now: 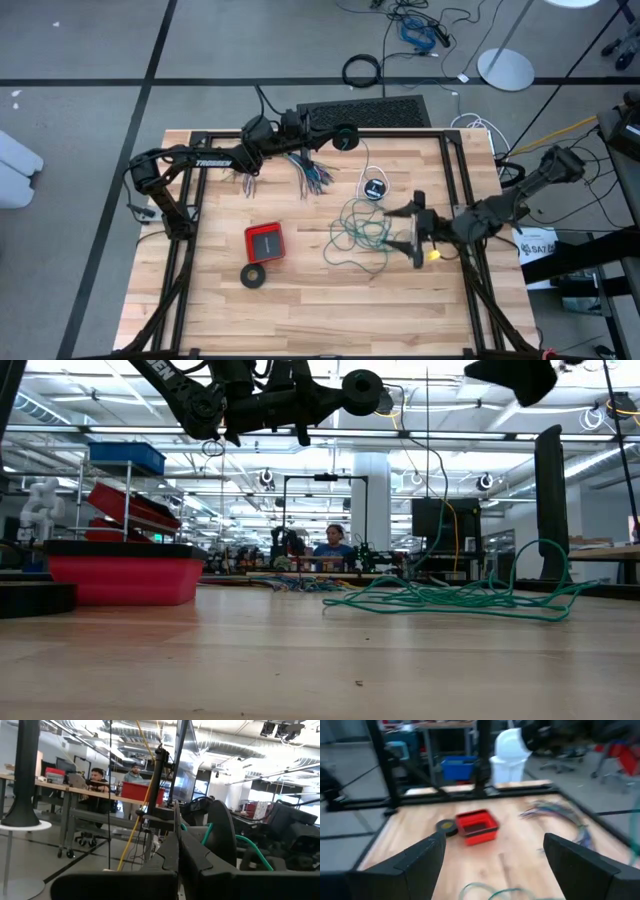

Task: Coil cords
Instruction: Coil the green wire onto the spool

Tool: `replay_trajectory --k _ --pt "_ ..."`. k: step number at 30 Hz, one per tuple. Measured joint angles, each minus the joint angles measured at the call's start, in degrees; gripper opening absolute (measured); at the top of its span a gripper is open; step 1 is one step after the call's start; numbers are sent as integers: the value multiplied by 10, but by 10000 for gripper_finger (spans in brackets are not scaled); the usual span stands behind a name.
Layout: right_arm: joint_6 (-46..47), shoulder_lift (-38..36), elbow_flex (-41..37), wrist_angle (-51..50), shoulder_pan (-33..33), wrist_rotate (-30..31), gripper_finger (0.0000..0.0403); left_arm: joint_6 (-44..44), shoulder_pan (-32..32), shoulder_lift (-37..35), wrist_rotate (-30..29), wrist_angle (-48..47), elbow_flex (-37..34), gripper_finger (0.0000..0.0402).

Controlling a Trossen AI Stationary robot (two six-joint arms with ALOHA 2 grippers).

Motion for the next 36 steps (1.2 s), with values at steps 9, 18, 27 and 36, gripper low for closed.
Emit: replay_trajectory --k 9,18,27,36 --pt "16 22 0 -6 49 80 322 0 0 0 5 -1 0 0" --pt "-40 119 0 68 52 278 306 -12 -5 2 25 -13 0 0" --pt "-62 192 0 162 35 369 165 -13 -25 3 9 -10 0 0" --pt "-140 224 0 233 33 311 40 65 -45 3 65 -26 0 0"
